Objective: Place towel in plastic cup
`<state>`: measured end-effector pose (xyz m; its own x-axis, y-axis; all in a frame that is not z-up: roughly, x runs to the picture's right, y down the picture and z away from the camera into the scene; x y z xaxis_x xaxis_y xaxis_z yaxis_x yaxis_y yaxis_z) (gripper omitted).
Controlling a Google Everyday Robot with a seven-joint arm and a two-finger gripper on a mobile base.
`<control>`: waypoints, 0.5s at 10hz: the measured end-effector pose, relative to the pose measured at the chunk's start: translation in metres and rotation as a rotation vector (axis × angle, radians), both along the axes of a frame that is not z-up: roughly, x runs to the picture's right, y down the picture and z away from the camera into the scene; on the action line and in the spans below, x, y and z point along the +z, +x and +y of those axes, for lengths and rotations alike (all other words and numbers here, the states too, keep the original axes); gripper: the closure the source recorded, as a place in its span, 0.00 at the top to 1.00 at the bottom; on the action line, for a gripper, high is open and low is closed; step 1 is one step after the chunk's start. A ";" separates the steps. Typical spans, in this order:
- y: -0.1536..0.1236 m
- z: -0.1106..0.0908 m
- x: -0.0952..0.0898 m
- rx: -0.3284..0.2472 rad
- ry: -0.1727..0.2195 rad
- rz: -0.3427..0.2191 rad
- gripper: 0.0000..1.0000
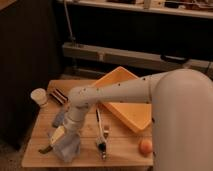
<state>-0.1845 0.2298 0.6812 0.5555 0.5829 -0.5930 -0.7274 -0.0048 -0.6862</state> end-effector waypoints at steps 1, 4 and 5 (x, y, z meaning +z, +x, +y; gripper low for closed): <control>0.008 -0.005 -0.001 0.007 0.013 0.019 0.80; 0.013 -0.009 -0.005 0.010 0.033 0.037 0.80; 0.015 -0.010 -0.005 0.012 0.039 0.048 0.80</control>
